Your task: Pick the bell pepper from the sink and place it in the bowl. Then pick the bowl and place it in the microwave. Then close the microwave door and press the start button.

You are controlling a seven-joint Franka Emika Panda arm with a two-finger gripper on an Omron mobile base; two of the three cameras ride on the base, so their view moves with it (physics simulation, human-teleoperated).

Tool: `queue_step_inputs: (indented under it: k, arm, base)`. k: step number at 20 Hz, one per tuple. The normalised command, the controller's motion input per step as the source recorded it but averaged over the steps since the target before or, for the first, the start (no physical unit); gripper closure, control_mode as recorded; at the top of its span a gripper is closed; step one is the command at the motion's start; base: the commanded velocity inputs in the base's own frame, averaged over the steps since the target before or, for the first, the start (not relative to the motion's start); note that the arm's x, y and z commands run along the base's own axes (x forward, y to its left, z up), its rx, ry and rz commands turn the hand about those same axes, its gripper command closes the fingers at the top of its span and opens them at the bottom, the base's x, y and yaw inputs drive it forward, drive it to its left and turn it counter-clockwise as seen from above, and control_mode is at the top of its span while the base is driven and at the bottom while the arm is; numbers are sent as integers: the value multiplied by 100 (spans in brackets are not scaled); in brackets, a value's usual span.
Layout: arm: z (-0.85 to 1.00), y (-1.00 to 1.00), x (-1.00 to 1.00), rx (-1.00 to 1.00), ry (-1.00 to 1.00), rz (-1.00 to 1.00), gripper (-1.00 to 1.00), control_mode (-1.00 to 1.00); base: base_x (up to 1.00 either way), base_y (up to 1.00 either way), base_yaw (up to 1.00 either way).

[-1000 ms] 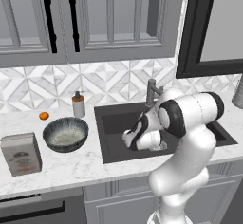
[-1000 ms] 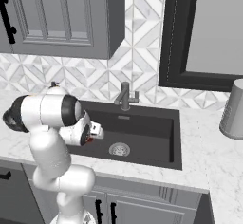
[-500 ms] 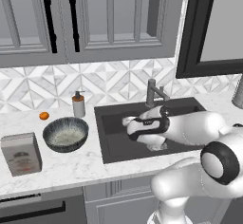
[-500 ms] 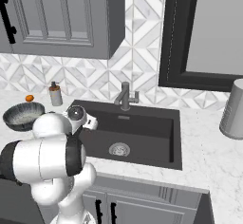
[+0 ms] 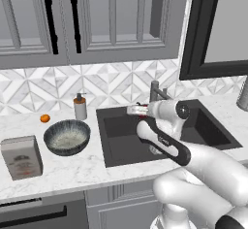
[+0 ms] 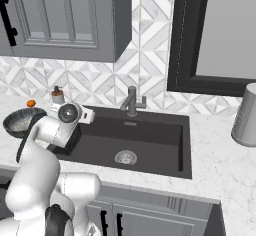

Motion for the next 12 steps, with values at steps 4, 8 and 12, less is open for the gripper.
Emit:
queue_step_inputs:
  k: [4,8,12]
  arm:
    - [100,27,-46,-3,22,0,100,-100]
    - [100,41,-12,0,55,5,100,-100]
    - [9,51,-9,0,27,5,100,-100]
  base:
    - [0,0,0]
    - [0,0,0]
    - [0,0,0]
